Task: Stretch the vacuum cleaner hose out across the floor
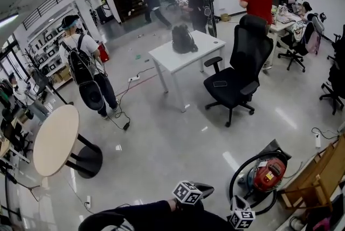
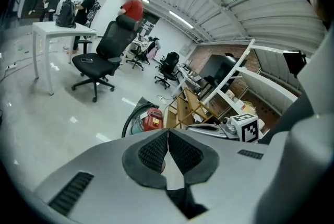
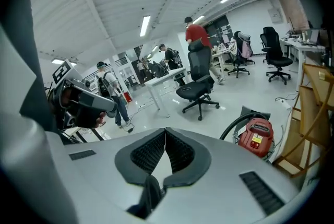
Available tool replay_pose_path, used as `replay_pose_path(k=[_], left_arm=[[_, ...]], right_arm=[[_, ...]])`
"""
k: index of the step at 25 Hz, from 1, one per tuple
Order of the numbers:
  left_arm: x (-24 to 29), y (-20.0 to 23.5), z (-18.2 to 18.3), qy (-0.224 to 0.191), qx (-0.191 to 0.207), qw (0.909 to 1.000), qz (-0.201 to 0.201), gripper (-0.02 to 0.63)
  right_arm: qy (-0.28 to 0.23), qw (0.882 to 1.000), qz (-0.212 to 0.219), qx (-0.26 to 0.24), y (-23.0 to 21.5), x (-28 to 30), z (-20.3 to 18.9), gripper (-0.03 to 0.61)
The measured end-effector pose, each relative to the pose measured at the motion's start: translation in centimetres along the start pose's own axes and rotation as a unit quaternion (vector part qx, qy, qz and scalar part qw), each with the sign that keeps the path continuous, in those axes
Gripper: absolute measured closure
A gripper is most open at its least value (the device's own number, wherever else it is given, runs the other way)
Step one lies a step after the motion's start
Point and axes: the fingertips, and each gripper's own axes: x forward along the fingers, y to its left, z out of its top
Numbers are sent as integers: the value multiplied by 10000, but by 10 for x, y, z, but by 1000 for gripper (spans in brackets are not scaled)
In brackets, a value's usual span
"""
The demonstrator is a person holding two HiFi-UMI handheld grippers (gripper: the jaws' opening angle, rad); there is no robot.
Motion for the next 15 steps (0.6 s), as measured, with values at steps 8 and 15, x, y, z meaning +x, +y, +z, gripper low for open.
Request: replay_pose_path(k=[8,15], left_arm=[[88,-12,31,499,245,9973,-470,592],[201,6,132,1013,1187,9760,-1519,592]], right_arm=[[3,9971,-667,380,-84,-16,-10,565],[-164,9742,-2111,788,-179,-10,59,565]])
